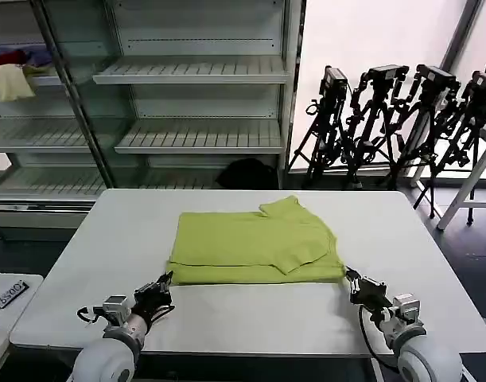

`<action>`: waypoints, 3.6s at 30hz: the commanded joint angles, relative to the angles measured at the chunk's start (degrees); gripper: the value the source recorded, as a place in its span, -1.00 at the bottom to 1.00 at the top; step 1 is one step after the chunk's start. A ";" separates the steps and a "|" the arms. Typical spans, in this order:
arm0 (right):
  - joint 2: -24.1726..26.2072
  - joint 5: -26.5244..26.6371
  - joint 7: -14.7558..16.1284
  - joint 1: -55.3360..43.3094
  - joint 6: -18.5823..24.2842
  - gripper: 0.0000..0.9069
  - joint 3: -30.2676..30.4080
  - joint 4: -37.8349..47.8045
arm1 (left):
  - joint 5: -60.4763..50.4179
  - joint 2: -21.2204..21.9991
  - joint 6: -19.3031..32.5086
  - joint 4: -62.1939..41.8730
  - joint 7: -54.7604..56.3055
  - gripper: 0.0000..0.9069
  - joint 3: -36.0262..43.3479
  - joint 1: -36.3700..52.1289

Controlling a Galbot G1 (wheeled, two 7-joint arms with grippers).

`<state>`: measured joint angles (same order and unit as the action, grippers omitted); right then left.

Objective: Fold and organize the clothes.

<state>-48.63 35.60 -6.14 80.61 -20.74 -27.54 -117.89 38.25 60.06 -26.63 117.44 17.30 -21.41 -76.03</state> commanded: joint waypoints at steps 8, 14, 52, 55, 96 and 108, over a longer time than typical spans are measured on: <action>5.72 3.54 -2.15 15.24 -2.47 -1.00 -7.32 -13.52 | -4.82 -2.25 -2.27 14.72 7.10 -1.00 -2.68 -13.16; 5.62 1.30 -2.69 21.37 -1.79 -1.00 -7.88 -16.58 | -8.89 -1.15 -0.49 19.68 8.41 -1.00 -3.65 -20.66; 5.06 -0.29 -5.08 32.27 0.70 1.00 -7.70 -17.83 | -14.90 0.01 1.77 18.71 11.90 1.00 -3.58 -29.13; 5.22 0.43 -5.03 32.06 0.71 1.00 -8.37 -17.80 | -15.59 -0.12 1.56 20.05 12.01 1.00 -3.78 -29.01; -12.62 7.52 -2.42 -57.30 -12.55 1.00 33.25 31.22 | 7.50 -10.02 -6.58 -3.85 -0.44 1.00 0.18 13.13; -17.21 4.83 0.01 -56.81 -12.58 1.00 34.81 39.54 | 9.69 -12.71 -6.71 -9.31 -0.94 1.00 3.72 16.27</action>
<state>-61.20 41.92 -7.40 30.20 -32.75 1.94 -87.14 46.11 48.93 -32.64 115.09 17.20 -20.33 -64.74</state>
